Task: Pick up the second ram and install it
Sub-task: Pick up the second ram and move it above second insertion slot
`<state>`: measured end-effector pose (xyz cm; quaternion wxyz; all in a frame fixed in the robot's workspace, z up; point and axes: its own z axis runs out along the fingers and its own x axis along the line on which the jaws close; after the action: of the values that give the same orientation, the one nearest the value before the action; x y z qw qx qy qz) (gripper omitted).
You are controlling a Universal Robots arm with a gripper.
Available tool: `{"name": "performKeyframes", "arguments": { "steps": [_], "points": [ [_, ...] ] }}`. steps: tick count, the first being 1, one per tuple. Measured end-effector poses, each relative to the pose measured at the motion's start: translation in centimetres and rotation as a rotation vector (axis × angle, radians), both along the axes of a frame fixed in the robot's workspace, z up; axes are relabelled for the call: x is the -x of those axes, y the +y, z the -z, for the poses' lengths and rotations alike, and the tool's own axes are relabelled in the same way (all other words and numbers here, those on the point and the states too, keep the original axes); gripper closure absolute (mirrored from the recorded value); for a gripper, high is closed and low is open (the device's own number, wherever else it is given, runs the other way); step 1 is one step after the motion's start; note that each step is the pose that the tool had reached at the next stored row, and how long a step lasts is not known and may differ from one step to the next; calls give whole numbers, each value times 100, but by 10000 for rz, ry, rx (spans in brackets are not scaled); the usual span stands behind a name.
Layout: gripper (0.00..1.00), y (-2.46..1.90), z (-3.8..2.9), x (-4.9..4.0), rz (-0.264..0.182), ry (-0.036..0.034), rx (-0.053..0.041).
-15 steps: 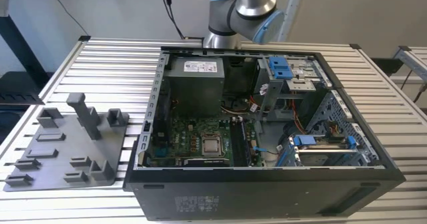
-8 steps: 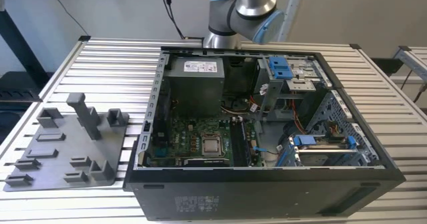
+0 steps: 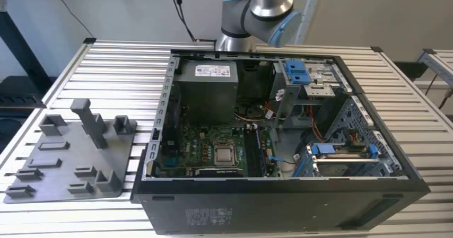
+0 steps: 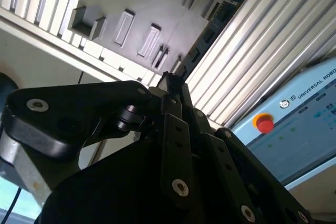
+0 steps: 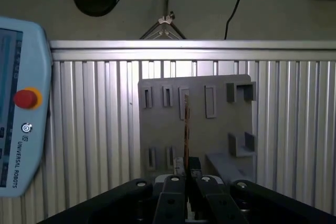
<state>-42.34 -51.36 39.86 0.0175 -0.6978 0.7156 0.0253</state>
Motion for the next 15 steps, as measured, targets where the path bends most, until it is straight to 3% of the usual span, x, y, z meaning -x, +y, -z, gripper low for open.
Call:
{"name": "performKeyframes", "arguments": {
  "steps": [5,15],
  "points": [
    [86,0,1,-102,0,-1,-2],
    [86,0,0,-393,0,7,-1]
  ]
}}
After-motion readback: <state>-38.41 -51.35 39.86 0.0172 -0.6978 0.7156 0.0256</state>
